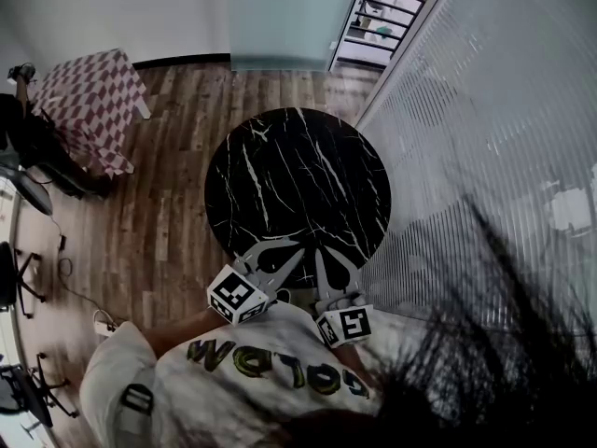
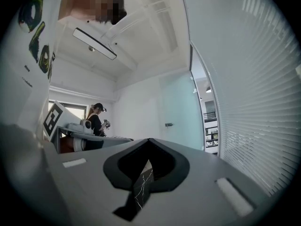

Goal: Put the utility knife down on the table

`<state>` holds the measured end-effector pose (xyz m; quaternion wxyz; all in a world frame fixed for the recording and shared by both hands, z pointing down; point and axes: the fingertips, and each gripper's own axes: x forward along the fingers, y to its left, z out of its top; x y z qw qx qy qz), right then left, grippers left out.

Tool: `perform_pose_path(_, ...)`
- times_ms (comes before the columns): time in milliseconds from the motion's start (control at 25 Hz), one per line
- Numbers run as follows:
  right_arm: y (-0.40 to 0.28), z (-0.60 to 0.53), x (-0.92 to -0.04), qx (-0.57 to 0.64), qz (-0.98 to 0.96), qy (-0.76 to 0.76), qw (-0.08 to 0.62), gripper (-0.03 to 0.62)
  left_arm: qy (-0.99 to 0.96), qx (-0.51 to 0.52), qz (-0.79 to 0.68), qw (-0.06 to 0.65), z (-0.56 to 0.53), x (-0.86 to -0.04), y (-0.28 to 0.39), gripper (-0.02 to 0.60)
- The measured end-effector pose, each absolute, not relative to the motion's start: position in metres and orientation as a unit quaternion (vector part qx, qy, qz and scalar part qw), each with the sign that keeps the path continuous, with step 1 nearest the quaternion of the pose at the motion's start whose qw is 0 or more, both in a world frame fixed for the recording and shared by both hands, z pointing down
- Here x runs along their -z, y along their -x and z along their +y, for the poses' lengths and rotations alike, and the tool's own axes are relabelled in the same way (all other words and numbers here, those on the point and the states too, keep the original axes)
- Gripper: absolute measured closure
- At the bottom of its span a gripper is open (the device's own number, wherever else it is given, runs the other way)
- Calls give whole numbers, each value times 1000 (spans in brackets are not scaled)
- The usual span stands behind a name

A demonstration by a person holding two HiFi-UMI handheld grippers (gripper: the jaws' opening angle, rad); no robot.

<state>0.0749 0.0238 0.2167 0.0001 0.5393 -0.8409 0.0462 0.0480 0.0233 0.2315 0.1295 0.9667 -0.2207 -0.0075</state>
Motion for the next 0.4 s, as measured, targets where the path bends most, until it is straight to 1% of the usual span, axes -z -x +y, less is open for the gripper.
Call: perform_pose_path(400, -87, 23, -215, -46, -840, -541, -7, 592, -965, 5, -228, 131, 19, -233, -58, 580)
